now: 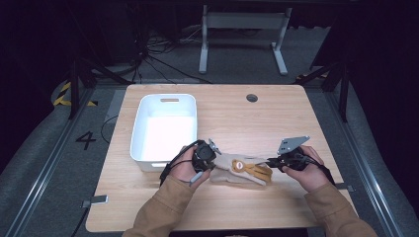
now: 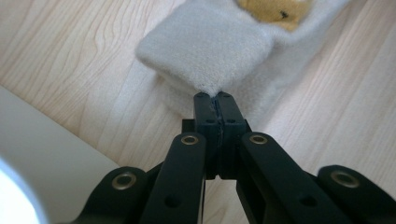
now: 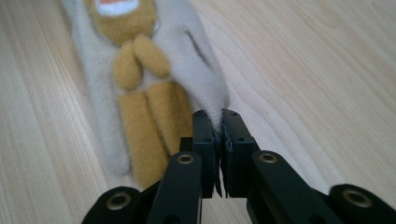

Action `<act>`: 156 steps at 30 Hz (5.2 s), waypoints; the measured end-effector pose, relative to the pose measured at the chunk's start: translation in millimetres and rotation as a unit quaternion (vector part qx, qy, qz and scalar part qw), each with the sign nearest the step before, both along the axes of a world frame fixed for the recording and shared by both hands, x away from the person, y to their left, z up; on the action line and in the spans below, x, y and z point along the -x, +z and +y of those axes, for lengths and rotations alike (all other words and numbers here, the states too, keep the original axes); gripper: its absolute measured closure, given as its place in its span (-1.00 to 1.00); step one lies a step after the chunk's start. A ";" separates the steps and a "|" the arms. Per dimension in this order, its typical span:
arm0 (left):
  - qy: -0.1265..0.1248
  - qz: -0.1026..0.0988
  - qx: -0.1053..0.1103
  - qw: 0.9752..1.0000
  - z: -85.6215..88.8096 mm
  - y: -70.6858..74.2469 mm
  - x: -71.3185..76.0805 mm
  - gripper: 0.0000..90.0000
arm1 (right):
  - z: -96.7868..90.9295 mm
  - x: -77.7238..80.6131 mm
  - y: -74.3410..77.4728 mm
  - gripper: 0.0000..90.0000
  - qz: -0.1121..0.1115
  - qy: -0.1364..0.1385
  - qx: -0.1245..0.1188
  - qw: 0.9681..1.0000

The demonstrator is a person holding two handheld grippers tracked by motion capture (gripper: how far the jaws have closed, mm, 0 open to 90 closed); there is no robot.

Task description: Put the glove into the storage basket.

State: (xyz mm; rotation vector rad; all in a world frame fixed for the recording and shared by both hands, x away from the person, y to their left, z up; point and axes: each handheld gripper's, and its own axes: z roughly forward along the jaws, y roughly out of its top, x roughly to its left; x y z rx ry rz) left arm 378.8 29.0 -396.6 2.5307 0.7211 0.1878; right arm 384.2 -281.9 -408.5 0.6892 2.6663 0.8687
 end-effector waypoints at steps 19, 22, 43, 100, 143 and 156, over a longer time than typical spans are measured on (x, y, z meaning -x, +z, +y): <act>-0.016 -0.007 -0.013 1.000 3.8 12.9 23.7 1.00 | 7.9 -5.3 14.5 0.92 -0.034 0.005 -0.013 0.999; -0.020 0.012 -0.024 0.999 0.5 4.3 21.6 1.00 | 9.6 -7.5 9.6 0.91 -0.028 0.004 -0.008 1.000; -0.029 0.066 -0.006 0.997 3.2 1.4 15.5 0.59 | 3.0 -12.2 -6.0 0.63 0.022 -0.007 0.005 1.000; -0.078 0.026 -0.005 0.997 -79.8 -45.0 -21.5 -0.52 | -34.4 14.1 -4.8 0.04 0.039 -0.088 -0.087 0.992; -0.061 0.026 -0.026 0.997 -75.7 -16.0 -9.9 0.53 | -37.7 13.1 -3.1 0.11 0.032 -0.100 -0.101 0.989; -0.059 0.007 -0.010 0.998 -62.2 13.5 -4.5 0.53 | -38.2 11.1 -3.0 0.11 0.033 -0.102 -0.105 0.989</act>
